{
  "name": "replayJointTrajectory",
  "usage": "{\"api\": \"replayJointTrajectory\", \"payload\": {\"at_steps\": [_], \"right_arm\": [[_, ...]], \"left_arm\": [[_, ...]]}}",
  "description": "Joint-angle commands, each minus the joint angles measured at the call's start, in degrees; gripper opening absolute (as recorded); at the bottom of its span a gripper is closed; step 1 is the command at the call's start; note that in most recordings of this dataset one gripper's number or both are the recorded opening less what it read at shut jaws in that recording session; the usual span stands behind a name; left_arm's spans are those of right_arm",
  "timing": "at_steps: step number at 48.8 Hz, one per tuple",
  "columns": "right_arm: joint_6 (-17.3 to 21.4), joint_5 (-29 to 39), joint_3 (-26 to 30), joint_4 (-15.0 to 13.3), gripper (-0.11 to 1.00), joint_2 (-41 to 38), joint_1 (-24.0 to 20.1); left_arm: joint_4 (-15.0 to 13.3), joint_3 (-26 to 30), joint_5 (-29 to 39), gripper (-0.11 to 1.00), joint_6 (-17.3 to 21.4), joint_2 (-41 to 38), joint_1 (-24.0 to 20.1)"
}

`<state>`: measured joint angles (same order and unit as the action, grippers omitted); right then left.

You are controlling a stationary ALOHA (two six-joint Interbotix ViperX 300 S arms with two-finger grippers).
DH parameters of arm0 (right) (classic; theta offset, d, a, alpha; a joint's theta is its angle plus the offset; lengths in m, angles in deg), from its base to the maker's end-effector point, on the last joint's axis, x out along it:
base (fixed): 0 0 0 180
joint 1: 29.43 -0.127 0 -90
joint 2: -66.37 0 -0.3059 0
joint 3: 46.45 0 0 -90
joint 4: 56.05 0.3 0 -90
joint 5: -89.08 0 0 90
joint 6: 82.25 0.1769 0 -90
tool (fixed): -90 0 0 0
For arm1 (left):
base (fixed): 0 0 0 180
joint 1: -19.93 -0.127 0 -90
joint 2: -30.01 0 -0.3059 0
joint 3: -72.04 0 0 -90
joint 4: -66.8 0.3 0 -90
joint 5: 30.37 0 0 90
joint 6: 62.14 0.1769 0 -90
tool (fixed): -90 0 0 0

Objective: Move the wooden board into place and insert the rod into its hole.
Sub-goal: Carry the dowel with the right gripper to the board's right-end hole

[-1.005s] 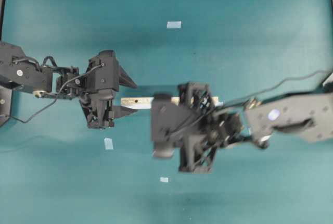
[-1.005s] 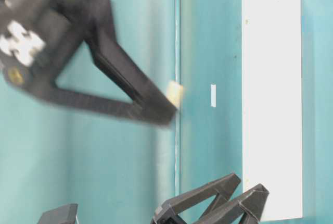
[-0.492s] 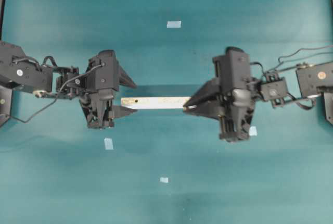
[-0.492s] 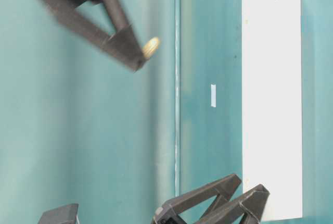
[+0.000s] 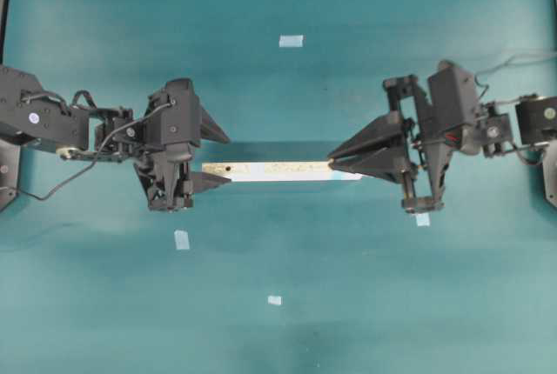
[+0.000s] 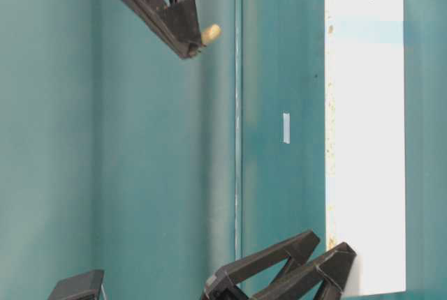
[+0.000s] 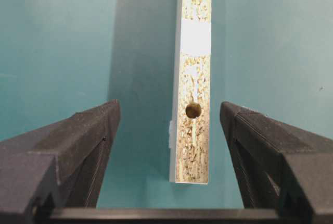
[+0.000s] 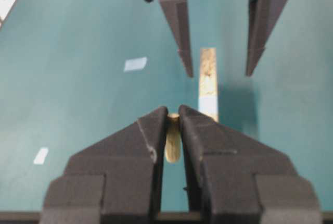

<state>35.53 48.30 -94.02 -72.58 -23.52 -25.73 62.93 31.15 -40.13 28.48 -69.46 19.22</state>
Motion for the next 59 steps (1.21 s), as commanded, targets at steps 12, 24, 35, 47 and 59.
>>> {"api": "replayJointTrajectory", "payload": {"at_steps": [12, 24, 35, 47, 59], "right_arm": [[-2.3, -13.4, -4.0, 0.5, 0.10, -5.5, 1.4], [-5.8, -18.4, -3.0, 1.8, 0.10, -10.6, 1.5], [-7.2, -21.5, -3.7, 2.6, 0.10, -14.3, 1.5], [-7.5, -23.7, -3.5, 2.9, 0.10, -16.8, 1.7], [-9.2, -24.0, -4.0, 3.3, 0.10, -18.2, 2.5]], "left_arm": [[0.0, 3.3, 2.8, 0.76, -0.7, -1.8, -0.2], [0.0, 7.3, 2.9, 0.76, -0.8, -6.7, -0.2], [0.0, 8.5, 3.0, 0.76, -0.8, -8.5, -0.2], [0.0, 8.3, 3.0, 0.75, -0.8, -8.5, -0.2], [0.0, 8.3, 3.0, 0.75, -0.5, -8.5, -0.2]]}}
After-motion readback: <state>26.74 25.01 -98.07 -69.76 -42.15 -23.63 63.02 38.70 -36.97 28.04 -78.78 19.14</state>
